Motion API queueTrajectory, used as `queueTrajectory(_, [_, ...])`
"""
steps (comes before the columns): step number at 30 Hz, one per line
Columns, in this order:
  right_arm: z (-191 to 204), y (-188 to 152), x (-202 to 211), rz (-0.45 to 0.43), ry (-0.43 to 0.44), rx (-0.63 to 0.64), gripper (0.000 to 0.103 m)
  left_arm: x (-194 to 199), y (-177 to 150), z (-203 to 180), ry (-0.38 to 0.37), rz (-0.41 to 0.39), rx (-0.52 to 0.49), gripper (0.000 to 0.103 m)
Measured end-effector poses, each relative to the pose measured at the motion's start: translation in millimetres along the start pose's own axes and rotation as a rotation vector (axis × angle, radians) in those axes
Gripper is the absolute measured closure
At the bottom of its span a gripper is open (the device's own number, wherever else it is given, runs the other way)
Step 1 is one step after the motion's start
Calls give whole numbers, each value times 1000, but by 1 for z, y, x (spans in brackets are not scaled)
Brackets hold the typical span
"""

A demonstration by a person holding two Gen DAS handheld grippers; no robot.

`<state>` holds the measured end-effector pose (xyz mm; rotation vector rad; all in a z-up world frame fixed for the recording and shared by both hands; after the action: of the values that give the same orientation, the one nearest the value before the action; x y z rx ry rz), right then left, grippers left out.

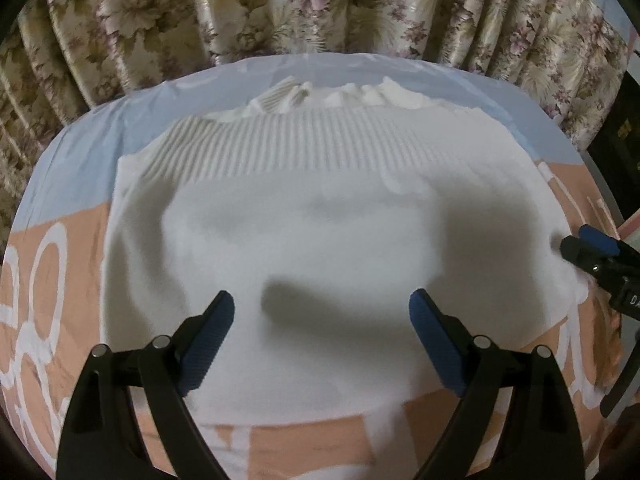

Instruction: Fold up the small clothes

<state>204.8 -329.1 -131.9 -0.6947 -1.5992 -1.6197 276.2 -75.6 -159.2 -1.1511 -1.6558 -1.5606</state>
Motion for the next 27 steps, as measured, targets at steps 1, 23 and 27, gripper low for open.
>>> queueTrajectory(1, [-2, 0, -3, 6, 12, -10, 7, -2, 1, -2, 2, 1, -6, 13])
queueTrajectory(23, [0, 13, -39, 28, 127, -40, 54, -30, 1, -8, 45, 26, -27, 10])
queueTrajectory(27, [9, 21, -39, 17, 111, -6, 76, -29, 1, -7, 42, 26, -28, 9])
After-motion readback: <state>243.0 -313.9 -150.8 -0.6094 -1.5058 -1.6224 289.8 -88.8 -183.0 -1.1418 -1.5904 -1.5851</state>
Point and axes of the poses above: each gripper's, at about its wrist camera, not at the fingertips, and x roughly against the way its jaws point, z to its left, y to its top, the point moved 1 cm from there along -x, roughly the way its jaws point, and after that the axes turned 15 degrees about x, right-handed, at the moved point
